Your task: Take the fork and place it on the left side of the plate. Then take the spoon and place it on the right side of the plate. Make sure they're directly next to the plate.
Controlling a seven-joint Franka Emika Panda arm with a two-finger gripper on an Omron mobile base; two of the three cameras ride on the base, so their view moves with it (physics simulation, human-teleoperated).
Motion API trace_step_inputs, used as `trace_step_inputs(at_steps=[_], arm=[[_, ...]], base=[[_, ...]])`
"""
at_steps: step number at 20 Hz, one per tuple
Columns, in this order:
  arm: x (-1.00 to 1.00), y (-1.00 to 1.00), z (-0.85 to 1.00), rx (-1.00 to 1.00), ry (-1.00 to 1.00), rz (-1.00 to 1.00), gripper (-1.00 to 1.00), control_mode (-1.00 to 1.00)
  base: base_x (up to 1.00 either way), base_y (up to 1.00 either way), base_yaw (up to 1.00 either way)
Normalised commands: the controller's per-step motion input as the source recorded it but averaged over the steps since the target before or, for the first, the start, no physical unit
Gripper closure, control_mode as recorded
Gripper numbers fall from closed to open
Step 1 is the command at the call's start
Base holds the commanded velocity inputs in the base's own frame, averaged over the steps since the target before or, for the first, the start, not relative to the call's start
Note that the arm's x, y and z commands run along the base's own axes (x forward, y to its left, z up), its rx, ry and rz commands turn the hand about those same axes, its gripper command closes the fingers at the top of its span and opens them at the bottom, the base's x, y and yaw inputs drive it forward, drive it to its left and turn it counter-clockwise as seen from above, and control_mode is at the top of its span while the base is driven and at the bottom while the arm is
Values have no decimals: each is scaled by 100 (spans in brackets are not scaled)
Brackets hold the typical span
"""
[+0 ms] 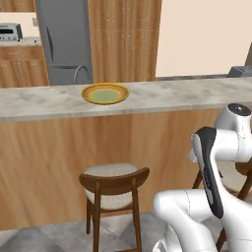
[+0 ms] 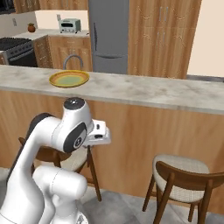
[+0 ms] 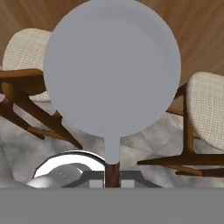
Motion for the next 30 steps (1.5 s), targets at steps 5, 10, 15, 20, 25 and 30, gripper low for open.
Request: trace_step_inputs(at_steps=[5,10,15,20,25,30], arm=[[92,33,30,0,3,-23,100,-100],[100,23,50,0,5,-25,100,-100],[100,19,47,0,11,-27,100,-100],[88,7,43,0,14,-24,100,-100],[58,0,41,1,9,-12,100,-100],[85,0,22,1,14,-6,100,-100]], base=[[0,0,0],[0,0,0],[0,0,0],[0,0,0],[0,0,0],[0,0,0]])
